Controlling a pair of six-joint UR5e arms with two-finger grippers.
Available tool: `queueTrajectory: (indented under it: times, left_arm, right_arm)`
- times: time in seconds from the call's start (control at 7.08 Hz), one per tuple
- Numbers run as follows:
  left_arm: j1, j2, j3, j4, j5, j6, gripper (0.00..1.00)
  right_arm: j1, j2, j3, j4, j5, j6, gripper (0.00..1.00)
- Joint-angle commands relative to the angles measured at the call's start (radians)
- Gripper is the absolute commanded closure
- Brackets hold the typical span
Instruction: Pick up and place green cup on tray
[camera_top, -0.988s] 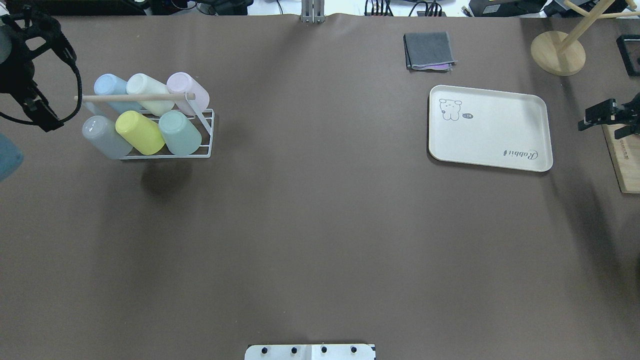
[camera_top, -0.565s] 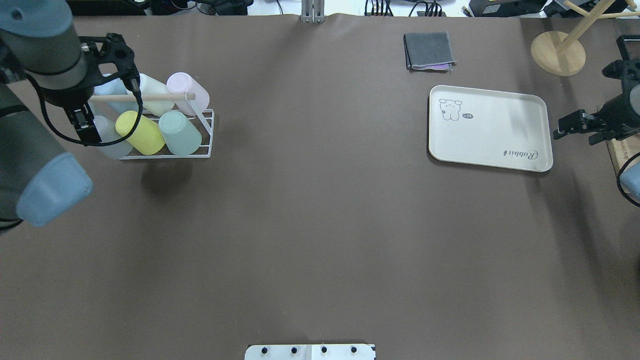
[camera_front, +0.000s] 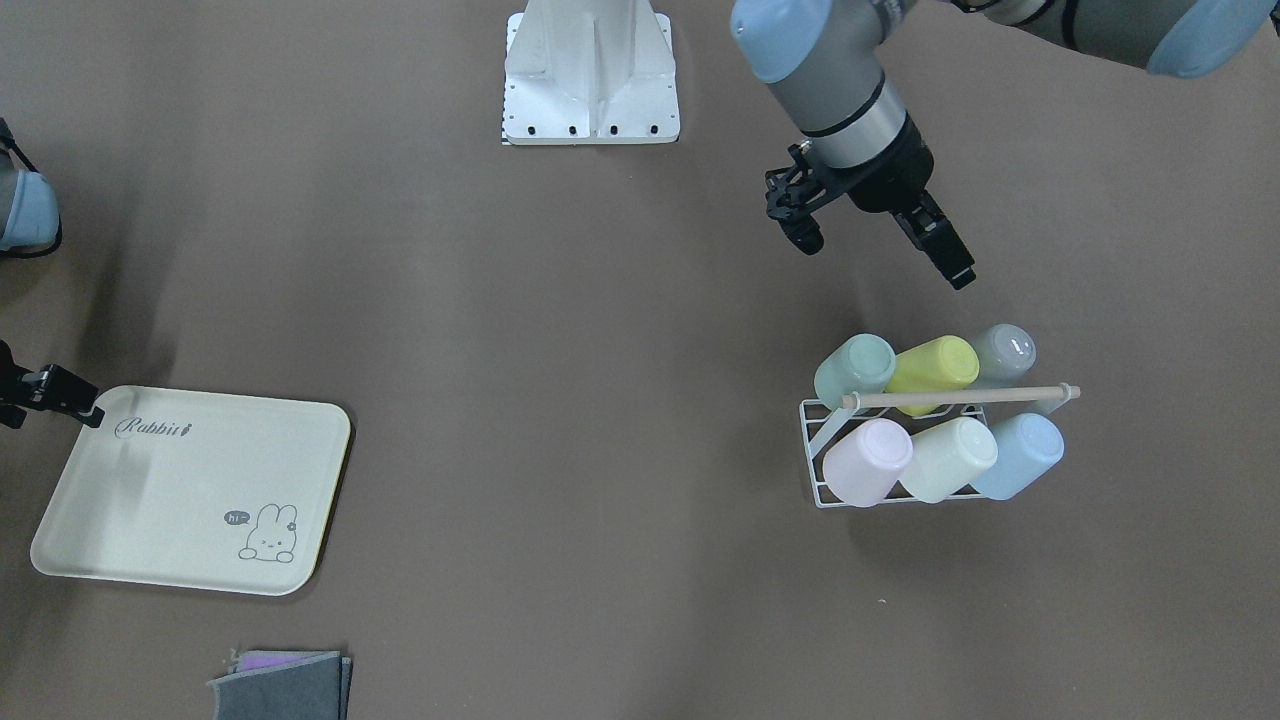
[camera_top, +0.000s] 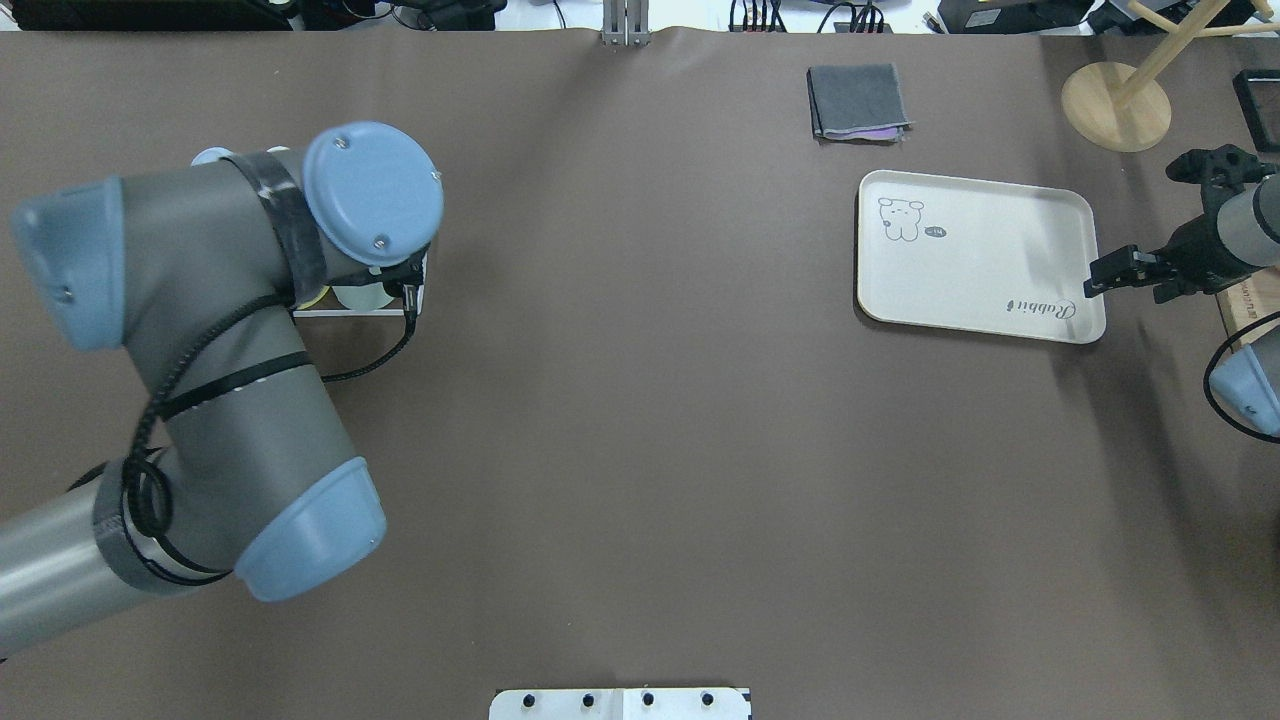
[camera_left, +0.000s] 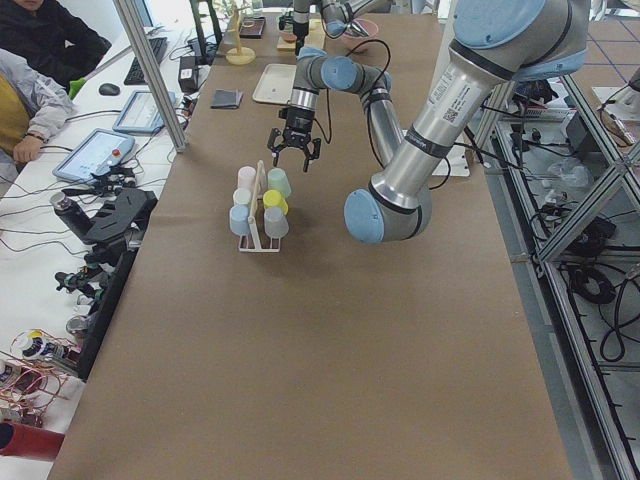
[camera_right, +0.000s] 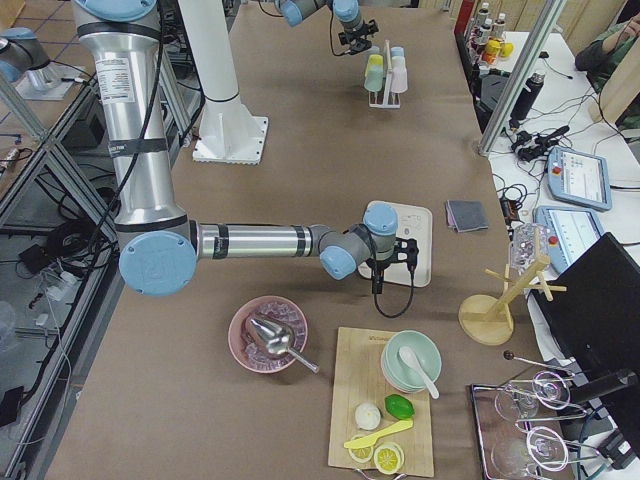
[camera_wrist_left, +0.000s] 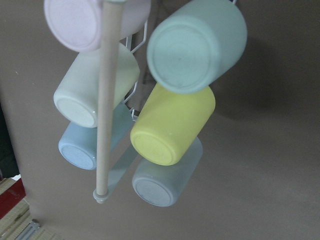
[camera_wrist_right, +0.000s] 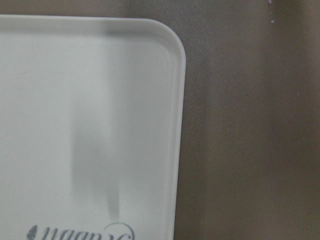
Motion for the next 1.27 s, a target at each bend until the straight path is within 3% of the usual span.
queueTrajectory:
  times: [0.0, 0.14, 0.28, 0.71, 0.99, 1.13]
  left_arm:
    - [0.094, -0.055, 0.142, 0.024, 0.065, -0.001, 0.03]
    - [0.137, -0.054, 0.151, 0.027, 0.115, 0.001, 0.03]
    - [0.144, -0.053, 0.151, 0.035, 0.193, 0.005, 0.02]
    - [0.188, -0.080, 0.262, 0.038, 0.264, 0.114, 0.02]
    - [0.211, -0.089, 0.295, 0.038, 0.434, 0.254, 0.02]
    - [0.213, -0.099, 0.336, 0.016, 0.442, 0.254, 0.02]
  right_arm:
    - [-0.003, 0.021, -0.057, 0.067, -0.004, 0.004, 0.01]
    - [-0.003, 0.030, -0.063, 0.067, -0.005, 0.004, 0.08]
    - [-0.003, 0.043, -0.072, 0.067, -0.007, 0.004, 0.21]
    - [-0.003, 0.070, -0.108, 0.067, -0.011, 0.004, 0.32]
    - [-0.003, 0.072, -0.105, 0.068, -0.013, 0.004, 0.45]
    - [-0.004, 0.072, -0.105, 0.068, -0.013, 0.006, 0.51]
